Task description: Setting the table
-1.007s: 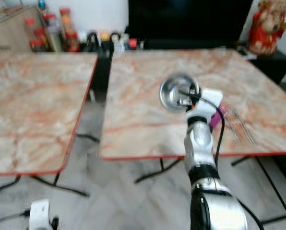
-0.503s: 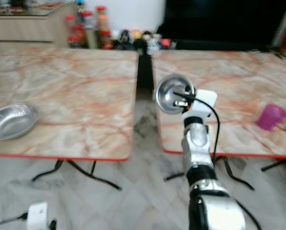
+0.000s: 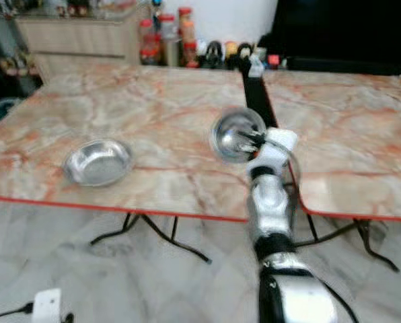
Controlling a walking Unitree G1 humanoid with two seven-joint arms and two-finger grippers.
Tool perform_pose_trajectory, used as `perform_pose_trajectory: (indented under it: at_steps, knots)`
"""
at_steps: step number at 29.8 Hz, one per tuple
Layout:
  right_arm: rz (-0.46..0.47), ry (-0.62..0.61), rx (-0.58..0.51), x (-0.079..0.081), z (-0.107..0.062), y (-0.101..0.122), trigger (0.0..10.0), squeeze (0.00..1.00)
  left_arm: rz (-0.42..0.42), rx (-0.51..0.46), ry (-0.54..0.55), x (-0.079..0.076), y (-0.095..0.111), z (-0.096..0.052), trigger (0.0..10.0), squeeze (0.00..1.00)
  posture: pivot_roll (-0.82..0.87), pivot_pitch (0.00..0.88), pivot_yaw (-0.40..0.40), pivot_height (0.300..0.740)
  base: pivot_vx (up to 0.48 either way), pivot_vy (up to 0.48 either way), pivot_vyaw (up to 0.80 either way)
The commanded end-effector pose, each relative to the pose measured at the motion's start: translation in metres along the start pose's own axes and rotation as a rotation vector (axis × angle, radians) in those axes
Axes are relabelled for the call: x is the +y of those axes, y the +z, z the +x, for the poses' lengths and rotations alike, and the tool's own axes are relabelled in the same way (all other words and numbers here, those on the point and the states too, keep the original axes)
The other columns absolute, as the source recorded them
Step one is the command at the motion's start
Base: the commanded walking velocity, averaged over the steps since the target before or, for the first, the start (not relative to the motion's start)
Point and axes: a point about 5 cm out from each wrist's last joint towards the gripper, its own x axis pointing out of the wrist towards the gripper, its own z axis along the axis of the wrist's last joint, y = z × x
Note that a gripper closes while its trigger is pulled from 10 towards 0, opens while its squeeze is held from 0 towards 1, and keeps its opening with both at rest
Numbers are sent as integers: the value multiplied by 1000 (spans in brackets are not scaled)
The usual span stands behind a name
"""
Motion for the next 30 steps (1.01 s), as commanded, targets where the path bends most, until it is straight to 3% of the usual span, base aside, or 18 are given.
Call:
perform_pose_trajectory:
  at_steps: [1, 9, 21, 30]
  knots:
    - [-19, -31, -29, -13, 4, 10, 10000, 0, -9, 7, -16, -7, -2, -1, 10000, 0, 116, 0, -19, 740, 0, 472, 0]
    - [-5, -18, -32, -9, 6, 11, 10000, 0, -14, -9, -9, -6, 4, 1, 10000, 0, 122, 0, -19, 740, 0, 472, 173]
    - [-14, -34, -16, -16, 8, 13, 10000, 0, -34, -85, 21, -3, 28, 6, 10000, 0, 136, 0, -26, 740, 0, 472, 0]
    - [-3, -36, -15, -15, 9, 14, 10000, 0, -38, -128, 37, -5, 35, 6, 10000, 0, 141, 0, -36, 740, 0, 29, 0]
